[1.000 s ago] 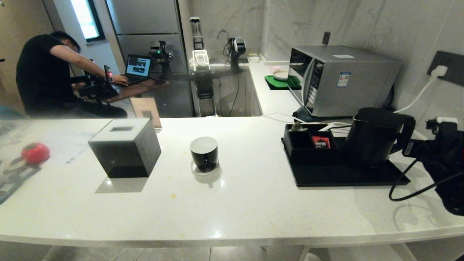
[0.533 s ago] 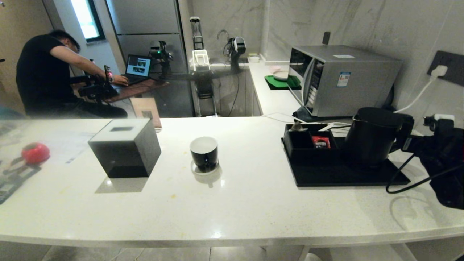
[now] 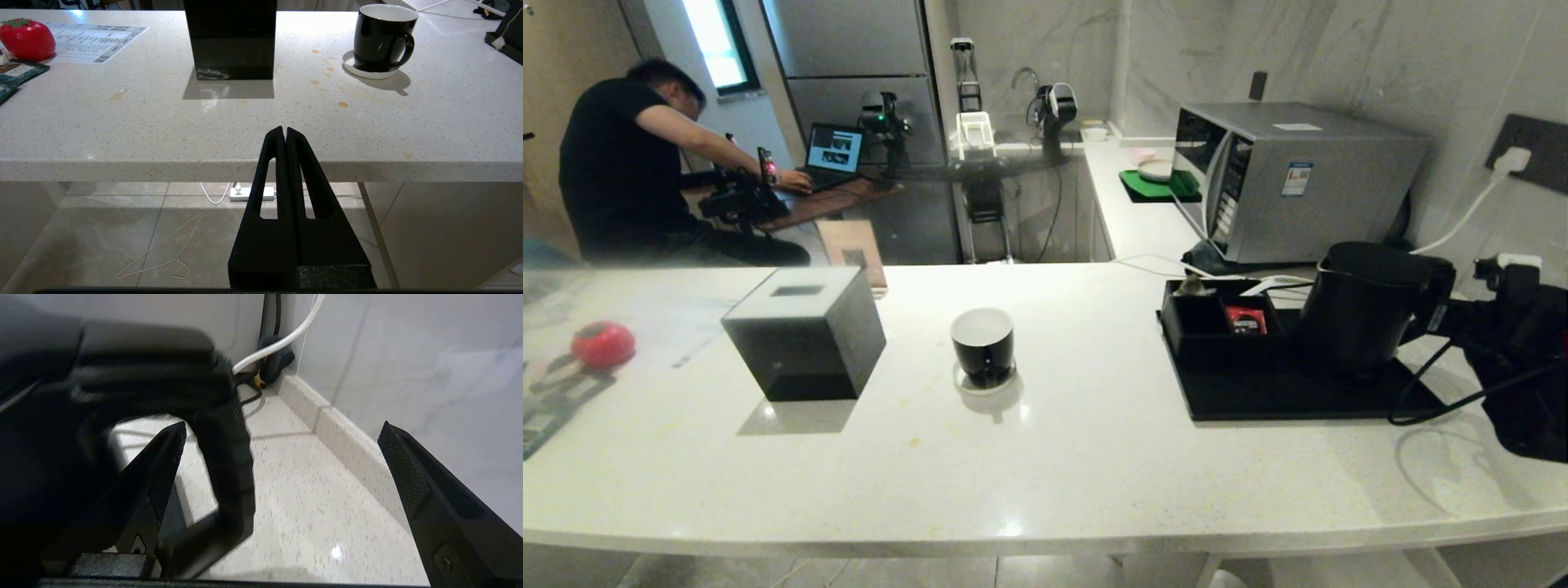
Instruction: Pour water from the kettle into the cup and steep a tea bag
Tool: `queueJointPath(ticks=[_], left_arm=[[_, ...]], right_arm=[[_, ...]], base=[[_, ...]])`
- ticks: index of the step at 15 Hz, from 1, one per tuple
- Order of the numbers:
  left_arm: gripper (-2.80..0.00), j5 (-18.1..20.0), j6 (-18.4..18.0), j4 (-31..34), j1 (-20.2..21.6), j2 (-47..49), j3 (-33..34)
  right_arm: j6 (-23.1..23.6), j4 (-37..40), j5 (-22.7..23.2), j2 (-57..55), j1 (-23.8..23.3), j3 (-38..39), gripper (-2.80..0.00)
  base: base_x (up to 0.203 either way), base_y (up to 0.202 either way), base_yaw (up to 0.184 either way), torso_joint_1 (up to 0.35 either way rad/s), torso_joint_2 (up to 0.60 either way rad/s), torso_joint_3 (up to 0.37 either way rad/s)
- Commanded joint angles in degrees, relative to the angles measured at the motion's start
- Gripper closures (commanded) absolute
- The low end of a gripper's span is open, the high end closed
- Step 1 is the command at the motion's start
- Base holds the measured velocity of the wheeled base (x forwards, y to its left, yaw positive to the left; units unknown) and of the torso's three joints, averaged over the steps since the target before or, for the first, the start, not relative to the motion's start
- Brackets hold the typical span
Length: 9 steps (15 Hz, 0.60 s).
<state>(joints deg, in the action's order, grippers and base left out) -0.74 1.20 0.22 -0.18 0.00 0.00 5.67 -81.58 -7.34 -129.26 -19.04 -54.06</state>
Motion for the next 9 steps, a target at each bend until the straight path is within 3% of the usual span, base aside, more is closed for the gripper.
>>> queueJointPath(ticks=[1, 9], left_arm=[[0.0, 0.0, 0.0, 0.0, 0.0, 0.0, 0.0], [0.0, 0.0, 0.0, 0.0, 0.0, 0.0, 0.0]], right_arm=[[0.0, -0.3, 0.0, -1.4, 0.0, -2.2, -2.8], [0.0, 2.2, 0.5, -4.1, -0.2, -8.3, -2.8]], base=[[0.0, 0.0, 0.0, 0.0, 0.0, 0.0], [0.0, 0.0, 0.0, 0.0, 0.0, 0.0]])
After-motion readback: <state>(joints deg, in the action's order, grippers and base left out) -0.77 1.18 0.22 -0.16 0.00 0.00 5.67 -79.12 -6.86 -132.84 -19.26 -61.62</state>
